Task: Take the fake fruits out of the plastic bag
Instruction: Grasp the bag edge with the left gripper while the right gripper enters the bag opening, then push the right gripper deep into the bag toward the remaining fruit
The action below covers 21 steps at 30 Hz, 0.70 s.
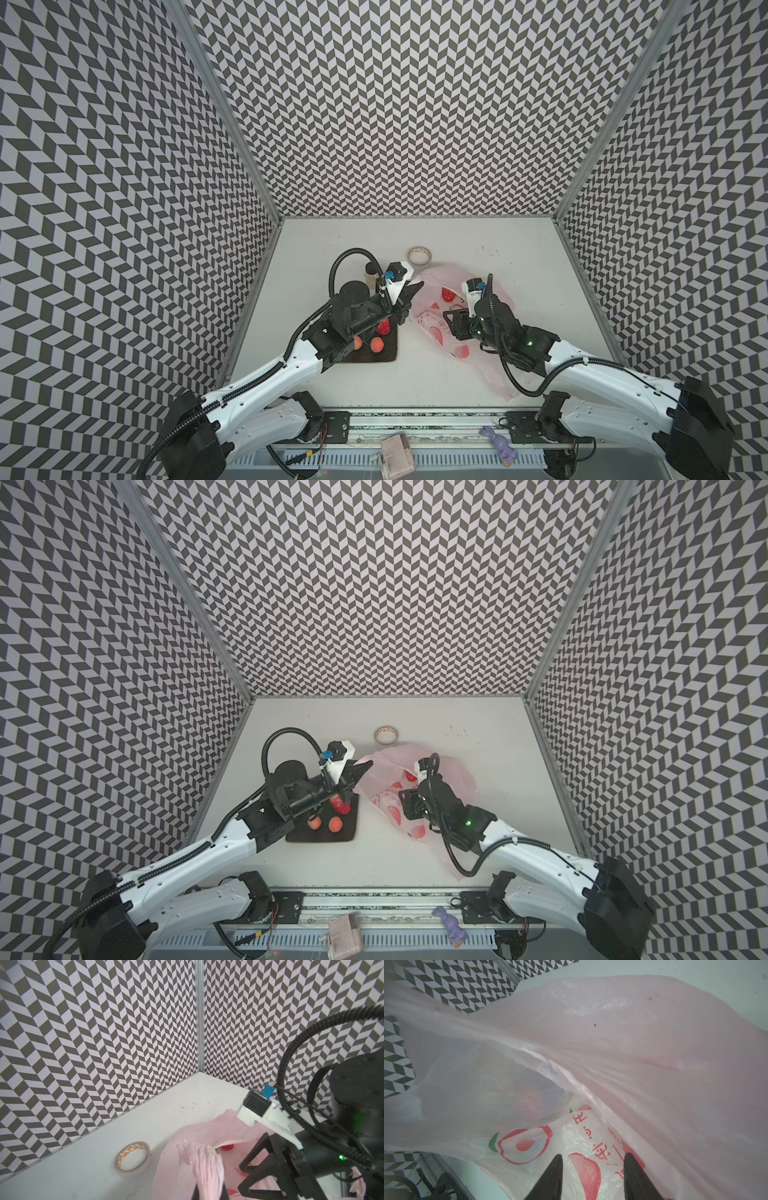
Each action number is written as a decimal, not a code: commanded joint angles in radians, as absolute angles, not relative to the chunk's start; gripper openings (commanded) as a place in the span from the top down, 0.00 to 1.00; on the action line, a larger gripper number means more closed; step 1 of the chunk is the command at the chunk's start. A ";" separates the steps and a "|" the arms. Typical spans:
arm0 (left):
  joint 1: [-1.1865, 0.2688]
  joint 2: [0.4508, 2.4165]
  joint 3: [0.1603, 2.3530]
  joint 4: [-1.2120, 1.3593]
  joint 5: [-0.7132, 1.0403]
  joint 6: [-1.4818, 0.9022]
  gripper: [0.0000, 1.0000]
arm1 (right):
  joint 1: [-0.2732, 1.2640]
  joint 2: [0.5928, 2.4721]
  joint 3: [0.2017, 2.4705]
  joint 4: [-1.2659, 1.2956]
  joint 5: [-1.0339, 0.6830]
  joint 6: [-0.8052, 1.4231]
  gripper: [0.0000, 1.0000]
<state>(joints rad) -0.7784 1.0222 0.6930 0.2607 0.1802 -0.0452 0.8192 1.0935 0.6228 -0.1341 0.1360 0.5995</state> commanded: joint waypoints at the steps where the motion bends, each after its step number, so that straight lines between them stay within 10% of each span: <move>1: -0.782 1.007 0.676 0.377 0.190 -0.218 1.00 | 0.791 1.153 0.660 -0.026 0.102 0.634 0.57; 21: -0.781 0.951 0.586 0.389 0.184 -0.368 1.00 | 0.615 1.370 0.879 -0.048 0.300 0.672 0.55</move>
